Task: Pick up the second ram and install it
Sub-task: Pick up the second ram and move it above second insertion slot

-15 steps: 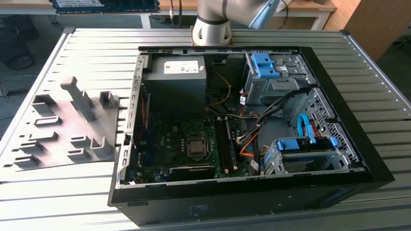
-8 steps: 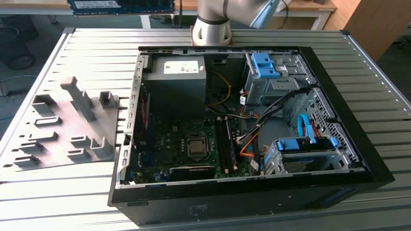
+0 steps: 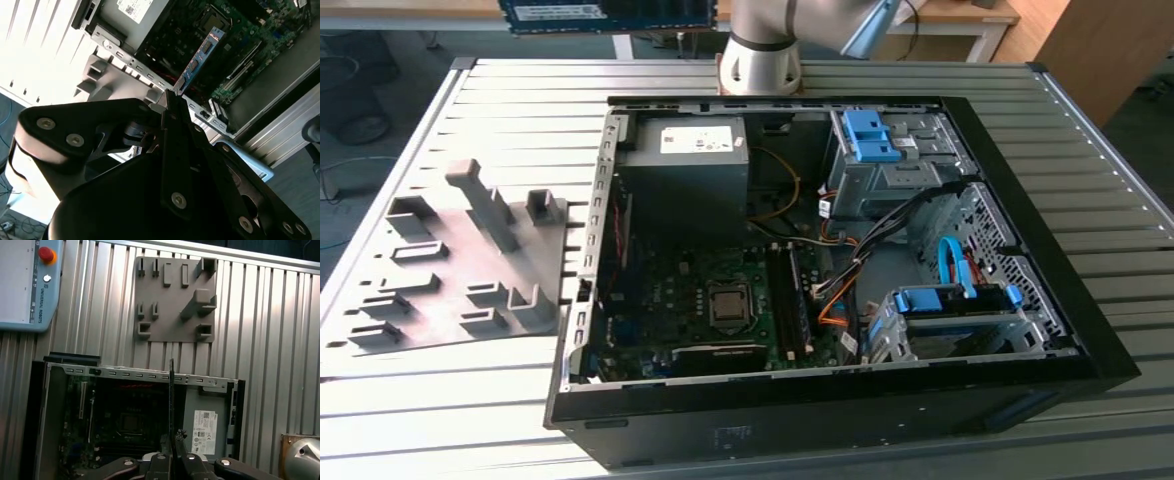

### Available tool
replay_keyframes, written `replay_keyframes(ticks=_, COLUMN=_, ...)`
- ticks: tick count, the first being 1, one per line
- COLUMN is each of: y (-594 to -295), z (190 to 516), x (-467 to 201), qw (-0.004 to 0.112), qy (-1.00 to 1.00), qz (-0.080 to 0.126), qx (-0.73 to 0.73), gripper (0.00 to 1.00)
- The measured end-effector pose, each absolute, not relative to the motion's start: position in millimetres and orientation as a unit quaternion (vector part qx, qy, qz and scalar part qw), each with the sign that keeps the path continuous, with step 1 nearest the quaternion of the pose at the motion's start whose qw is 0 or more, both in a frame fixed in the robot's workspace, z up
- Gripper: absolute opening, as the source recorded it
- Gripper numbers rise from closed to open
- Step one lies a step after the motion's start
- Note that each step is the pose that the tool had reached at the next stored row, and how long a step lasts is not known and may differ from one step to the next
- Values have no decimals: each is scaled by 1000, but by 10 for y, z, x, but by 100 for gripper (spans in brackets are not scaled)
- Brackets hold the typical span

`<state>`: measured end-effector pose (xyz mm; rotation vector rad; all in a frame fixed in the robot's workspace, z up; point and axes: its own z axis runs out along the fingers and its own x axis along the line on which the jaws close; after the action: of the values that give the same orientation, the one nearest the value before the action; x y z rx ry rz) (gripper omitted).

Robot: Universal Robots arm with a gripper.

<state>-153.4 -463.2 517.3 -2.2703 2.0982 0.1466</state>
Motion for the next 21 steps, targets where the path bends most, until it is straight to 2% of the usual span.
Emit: replay_keyframes(ticks=21, y=-4632, z=4861, x=-907, qw=22, qy=678, qz=49, qx=-733, gripper=14)
